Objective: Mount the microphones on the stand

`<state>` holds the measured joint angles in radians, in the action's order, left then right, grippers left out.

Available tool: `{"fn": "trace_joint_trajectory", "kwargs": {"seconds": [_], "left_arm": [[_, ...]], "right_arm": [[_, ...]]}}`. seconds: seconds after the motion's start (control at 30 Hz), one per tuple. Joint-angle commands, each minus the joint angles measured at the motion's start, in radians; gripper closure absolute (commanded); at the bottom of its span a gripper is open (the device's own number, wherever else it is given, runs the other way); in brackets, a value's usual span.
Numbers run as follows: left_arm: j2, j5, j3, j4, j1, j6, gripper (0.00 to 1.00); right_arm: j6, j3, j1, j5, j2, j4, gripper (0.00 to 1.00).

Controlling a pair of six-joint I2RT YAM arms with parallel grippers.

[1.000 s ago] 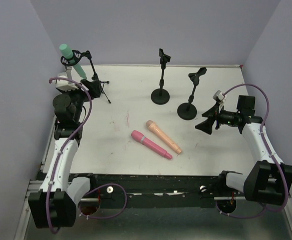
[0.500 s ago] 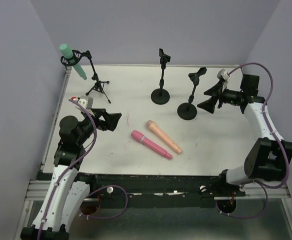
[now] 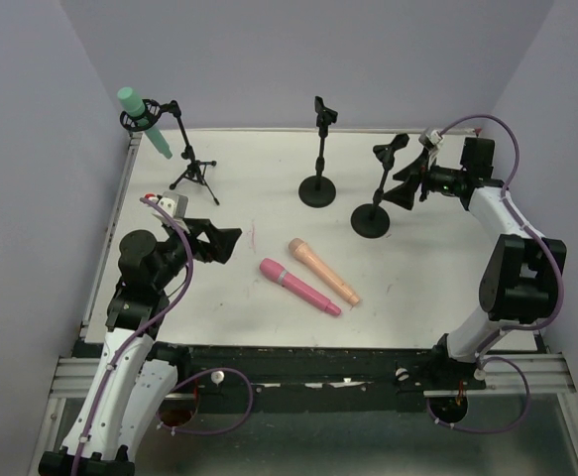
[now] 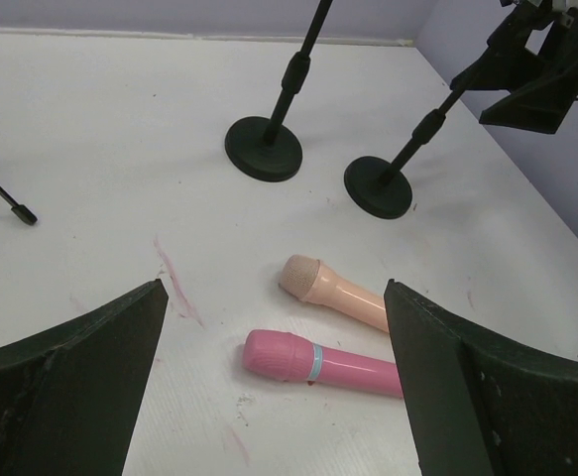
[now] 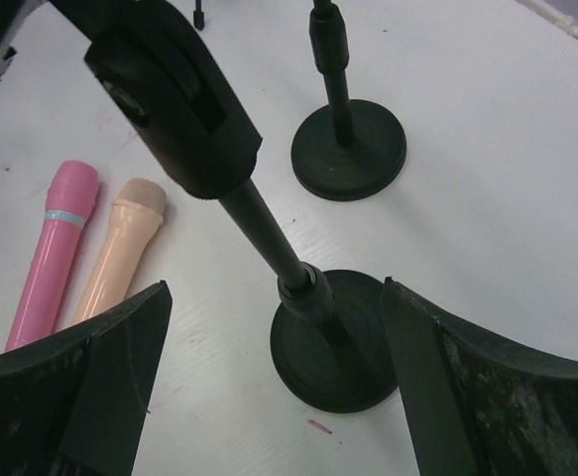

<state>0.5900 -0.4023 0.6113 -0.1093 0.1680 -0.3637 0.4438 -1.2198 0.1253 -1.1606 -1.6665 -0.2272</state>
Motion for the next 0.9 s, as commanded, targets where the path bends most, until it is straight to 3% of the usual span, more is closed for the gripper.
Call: {"fn": "trace_joint_trajectory", "kwargs": {"seconds": [0.0, 0.3, 0.67, 0.87], "left_arm": [[-0.007, -0.012, 0.016, -0.007, 0.004, -0.003, 0.02], [0.004, -0.020, 0.016, -0.009, 0.002, -0.004, 0.03], [0.008, -0.020, 0.021, -0.012, 0.002, -0.006, 0.03], [0.010, -0.020, 0.021, -0.015, -0.001, -0.004, 0.03]], "right_arm": [[-0.007, -0.072, -0.029, -0.004, -0.050, 0.052, 0.09], [0.041, -0.032, -0.082, -0.036, -0.065, 0.121, 0.24], [0.033, 0.054, -0.090, -0.039, -0.024, 0.218, 0.70], [0.032, 0.075, -0.093, -0.033, -0.004, 0.252, 0.70]]}}
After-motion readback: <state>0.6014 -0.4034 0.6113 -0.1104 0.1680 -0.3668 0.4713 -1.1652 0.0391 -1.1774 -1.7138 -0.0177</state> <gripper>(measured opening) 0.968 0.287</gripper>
